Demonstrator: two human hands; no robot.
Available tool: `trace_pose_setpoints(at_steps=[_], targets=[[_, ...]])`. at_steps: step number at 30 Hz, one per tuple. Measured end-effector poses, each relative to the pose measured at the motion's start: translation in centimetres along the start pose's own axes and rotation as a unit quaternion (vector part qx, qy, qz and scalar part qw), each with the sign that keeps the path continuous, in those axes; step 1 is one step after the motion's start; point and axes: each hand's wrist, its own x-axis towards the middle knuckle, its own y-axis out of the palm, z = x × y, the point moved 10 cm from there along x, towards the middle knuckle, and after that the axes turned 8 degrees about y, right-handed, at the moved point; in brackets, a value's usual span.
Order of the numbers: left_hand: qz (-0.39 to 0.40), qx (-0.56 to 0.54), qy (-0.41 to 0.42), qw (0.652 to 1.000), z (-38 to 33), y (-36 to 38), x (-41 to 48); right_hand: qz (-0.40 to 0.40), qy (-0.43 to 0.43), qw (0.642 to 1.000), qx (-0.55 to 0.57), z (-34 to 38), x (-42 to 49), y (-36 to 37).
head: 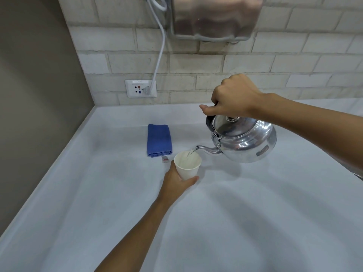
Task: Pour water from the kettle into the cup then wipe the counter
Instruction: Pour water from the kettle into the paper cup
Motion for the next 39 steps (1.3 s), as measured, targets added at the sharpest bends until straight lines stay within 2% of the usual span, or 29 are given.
trace_pose_setpoints(at_steps=[39], targets=[[-0.002, -0.003, -0.006, 1.0, 0.1, -0.1, 0.0, -0.002, -0.014, 0.999, -0.029, -0.4, -0.3, -1.1]])
